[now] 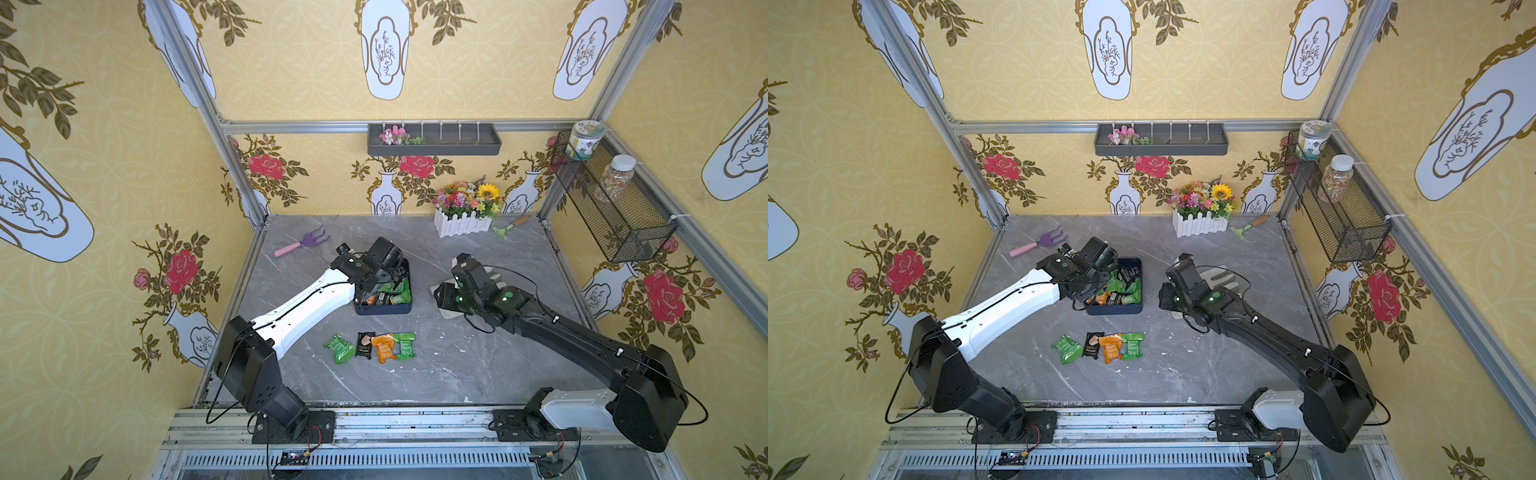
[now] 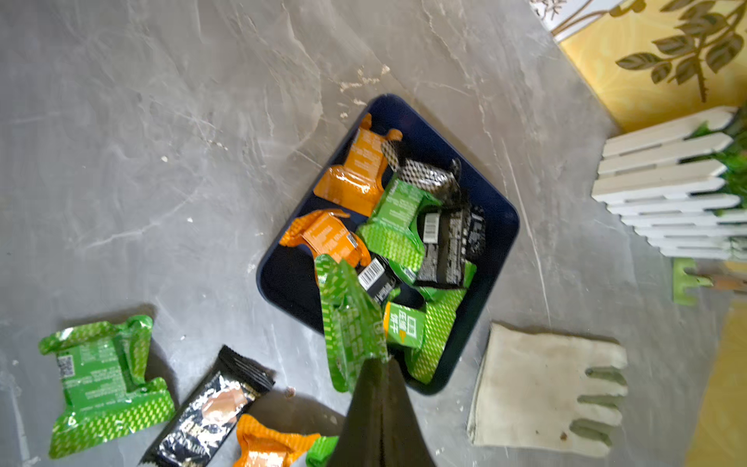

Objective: Take the cookies out of the storage box
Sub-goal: Pick up the cookie from the storage box.

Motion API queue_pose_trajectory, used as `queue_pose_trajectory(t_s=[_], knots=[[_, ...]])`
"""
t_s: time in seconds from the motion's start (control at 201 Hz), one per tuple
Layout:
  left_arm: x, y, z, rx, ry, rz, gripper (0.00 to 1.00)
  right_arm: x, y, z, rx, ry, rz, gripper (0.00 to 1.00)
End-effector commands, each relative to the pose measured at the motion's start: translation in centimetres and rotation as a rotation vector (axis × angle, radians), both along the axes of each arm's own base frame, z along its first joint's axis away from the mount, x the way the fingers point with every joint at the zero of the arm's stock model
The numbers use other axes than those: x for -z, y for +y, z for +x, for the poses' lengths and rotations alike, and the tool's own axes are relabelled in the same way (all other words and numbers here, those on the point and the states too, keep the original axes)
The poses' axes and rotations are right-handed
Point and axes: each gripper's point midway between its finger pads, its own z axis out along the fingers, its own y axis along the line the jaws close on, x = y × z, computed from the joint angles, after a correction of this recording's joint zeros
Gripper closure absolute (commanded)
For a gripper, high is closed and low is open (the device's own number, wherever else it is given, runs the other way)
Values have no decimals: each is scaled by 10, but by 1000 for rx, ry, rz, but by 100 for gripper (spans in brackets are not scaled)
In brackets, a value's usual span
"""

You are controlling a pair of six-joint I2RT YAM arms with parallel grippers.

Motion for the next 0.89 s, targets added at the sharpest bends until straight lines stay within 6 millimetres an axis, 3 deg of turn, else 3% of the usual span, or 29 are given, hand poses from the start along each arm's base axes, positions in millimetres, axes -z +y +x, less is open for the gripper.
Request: queue_pose_trajectory(t_s=[0.0, 0.154, 0.289, 0.498, 0.677, 0.886], knots=[[6, -19, -15, 12, 43, -111, 100, -7, 12, -7, -98, -54, 3, 49], [9, -29, -26, -30, 82, -249, 100, -23, 71, -36, -398, -347, -59, 45], [-1, -32, -29, -44, 76, -304, 100, -25, 103, -46, -554, -625, -72, 42], [-4, -31, -38, -39, 83, -350, 100, -19, 135, -38, -663, -927, -96, 40], [2, -26, -48, -48, 105, -366, 100, -12, 147, -13, -654, -983, -111, 40], [1, -24, -52, -60, 102, -388, 100, -1, 163, -9, -712, -992, -89, 47]])
